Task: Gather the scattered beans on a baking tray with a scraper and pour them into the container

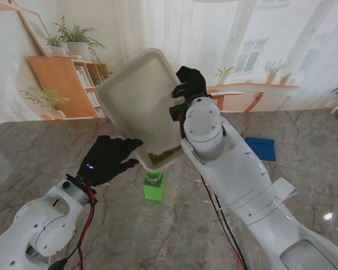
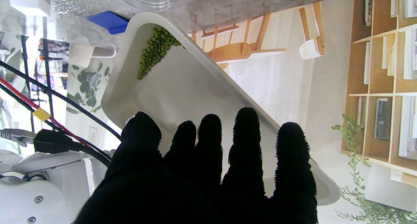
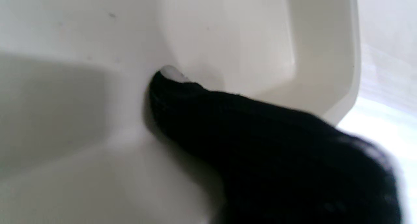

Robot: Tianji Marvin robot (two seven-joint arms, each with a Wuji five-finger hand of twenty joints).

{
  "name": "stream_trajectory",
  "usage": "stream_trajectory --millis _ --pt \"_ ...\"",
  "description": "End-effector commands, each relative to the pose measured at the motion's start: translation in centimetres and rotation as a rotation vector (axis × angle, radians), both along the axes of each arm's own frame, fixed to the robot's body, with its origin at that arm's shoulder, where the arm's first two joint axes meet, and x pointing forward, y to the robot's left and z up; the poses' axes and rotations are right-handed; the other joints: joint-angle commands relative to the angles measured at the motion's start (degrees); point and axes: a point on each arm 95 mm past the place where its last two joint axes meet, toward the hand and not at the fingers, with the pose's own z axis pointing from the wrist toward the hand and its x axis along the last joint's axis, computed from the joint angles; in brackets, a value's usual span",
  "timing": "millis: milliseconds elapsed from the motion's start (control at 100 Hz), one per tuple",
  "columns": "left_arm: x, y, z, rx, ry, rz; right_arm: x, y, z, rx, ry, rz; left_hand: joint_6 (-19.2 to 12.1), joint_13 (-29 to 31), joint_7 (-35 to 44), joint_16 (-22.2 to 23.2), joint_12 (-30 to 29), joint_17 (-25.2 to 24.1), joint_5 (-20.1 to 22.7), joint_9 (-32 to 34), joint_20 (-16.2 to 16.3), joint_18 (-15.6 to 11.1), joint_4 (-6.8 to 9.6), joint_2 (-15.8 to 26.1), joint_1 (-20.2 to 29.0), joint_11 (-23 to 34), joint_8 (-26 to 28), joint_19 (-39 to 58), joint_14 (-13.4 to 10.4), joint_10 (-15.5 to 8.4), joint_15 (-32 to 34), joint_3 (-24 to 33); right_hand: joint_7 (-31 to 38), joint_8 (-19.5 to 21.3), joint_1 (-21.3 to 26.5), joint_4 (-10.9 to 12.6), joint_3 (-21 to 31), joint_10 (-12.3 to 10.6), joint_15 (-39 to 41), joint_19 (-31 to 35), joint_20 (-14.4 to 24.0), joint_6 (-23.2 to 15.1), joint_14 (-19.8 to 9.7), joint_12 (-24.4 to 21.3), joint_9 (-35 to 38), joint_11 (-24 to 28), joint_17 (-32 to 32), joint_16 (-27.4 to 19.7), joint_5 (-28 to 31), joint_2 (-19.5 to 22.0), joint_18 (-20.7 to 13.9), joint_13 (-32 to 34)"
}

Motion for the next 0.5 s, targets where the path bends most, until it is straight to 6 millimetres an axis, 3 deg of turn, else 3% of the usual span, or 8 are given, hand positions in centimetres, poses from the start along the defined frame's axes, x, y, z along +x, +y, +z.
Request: stream_trajectory --millis 0,490 --pt "-0.09 -0.05 -0.14 0.001 0.005 0.000 -0.24 0.47 0.93 0.011 -0.028 0.021 0.75 -0.31 -0.69 -0.13 -0.71 -0.57 -1.14 -1.18 1.63 1.34 2.77 4.10 0.28 -0.78 -0.91 -1.13 0.11 0.44 -0.53 0.53 2.71 2.22 8.12 1.61 7.56 -10.07 10.76 15.02 5.24 -0.10 -6.17 4.03 2.29 10.28 6.40 3.05 1.24 2.05 -1.93 2.93" --pt "-0.24 0.02 -0.25 0.004 0.015 0.010 -0.58 0.56 1.06 -0.011 -0.070 0.027 0.76 -0.17 -0.69 -0.10 -0.68 -0.47 -1.04 -1.04 1.65 1.29 2.78 4.14 0.17 -0.74 -0.97 -1.12 0.05 0.38 -0.51 0.54 2.64 2.27 8.15 1.38 7.56 -10.10 10.74 14.81 5.17 -0.03 -6.13 3.88 2.05 10.54 6.33 3.04 1.06 2.26 -1.98 2.69"
